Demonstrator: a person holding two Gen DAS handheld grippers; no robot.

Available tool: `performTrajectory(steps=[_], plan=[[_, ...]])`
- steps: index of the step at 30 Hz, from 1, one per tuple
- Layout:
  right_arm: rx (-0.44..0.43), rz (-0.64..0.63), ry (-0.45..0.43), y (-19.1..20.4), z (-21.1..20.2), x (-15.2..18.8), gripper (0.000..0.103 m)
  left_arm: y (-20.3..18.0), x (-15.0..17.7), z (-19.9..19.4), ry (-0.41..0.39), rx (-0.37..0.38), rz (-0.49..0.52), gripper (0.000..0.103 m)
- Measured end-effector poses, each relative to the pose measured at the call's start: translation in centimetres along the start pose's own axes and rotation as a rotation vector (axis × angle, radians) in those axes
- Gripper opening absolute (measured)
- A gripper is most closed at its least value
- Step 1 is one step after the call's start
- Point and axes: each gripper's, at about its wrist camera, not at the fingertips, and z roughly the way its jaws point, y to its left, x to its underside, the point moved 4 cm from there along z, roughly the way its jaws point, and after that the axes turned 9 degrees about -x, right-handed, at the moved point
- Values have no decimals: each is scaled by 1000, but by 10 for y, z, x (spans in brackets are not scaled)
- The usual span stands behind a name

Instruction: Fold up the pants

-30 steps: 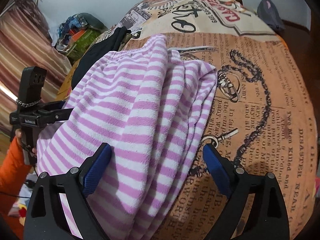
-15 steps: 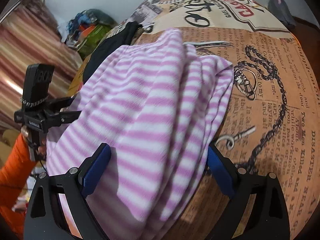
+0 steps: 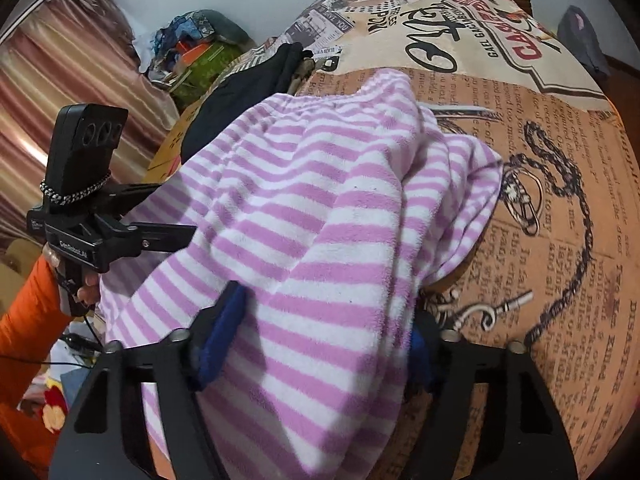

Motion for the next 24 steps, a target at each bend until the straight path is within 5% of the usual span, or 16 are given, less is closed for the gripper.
performTrajectory(steps=[4,8,24], plan=[[50,-27,-35,4,-7,-6,35,-4,-6,-10,-37,-52,29,45],[65,-47,-72,10,-17,-11,30,-7,-7,-19,-65,-68,40,36],[131,-209,-227,78,-57,-61,28,1,-30,-116,-324,-132,69,31]])
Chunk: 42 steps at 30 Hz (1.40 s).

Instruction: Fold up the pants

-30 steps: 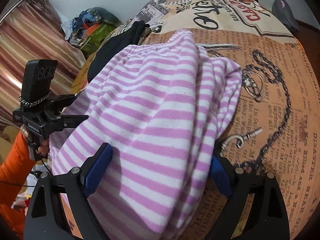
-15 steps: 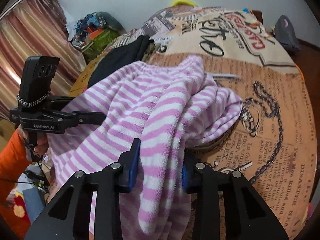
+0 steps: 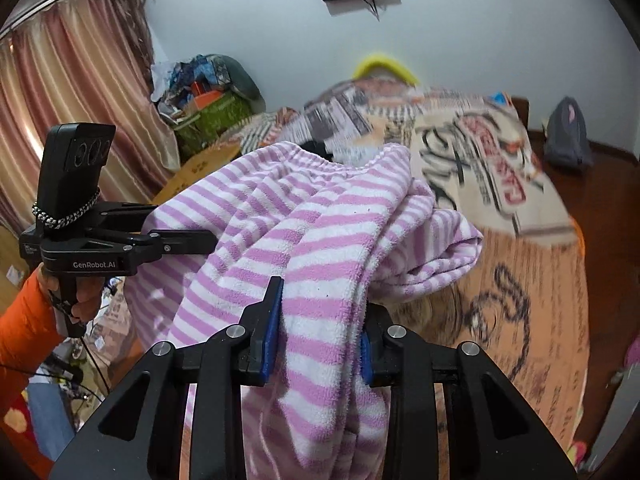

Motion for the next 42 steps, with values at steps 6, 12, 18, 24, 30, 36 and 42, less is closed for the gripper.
performTrajectory(steps=[6,12,18,24,30,36,42], plan=[[0,-76,-36,23,15,-38,28,37,-14,-18,-51,-71,-24,31],[-30,-107,-55,40,50,-69,28,86,-25,-27,-77,-142,-45,31],[-59,-126,-78,54,91,-97,28,142,-32,-24,-98,-186,-87,31],[-58,-164,-74,64,134,-120,28,201,-41,-3,-95,-215,-123,31],[-62,-166,-52,57,181,-129,28,246,-39,33,-83,-228,-135,31],[-31,-106,25,29,235,-115,28,281,-22,96,17,-217,-202,32],[2,-80,122,2,255,-82,29,298,11,110,22,-217,-233,51]])
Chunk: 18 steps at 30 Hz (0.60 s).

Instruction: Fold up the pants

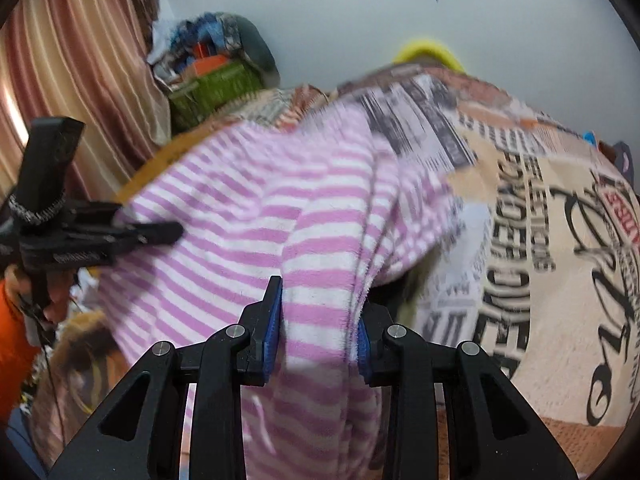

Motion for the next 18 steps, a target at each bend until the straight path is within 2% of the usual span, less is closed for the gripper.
performTrajectory(steps=[2,5,8,10,12,15,18], plan=[[3,16,-10,-5,-9,5,30,6,7,-10,-21,-30,5,53],[60,10,-16,-7,-23,5,37,13,15,-26,-31,-90,1,56],[136,-26,-36,-1,-42,1,38,20,13,-42,-64,-232,22,57],[178,-72,-72,5,-50,-8,42,15,7,-52,-96,-293,40,57],[187,-117,-100,14,-53,-20,42,6,-4,-57,-122,-317,61,57],[173,-136,-94,21,-40,-39,42,-15,-25,-52,-143,-333,105,58],[201,-156,-67,25,-15,-53,42,-30,-40,-30,-120,-368,134,63]])
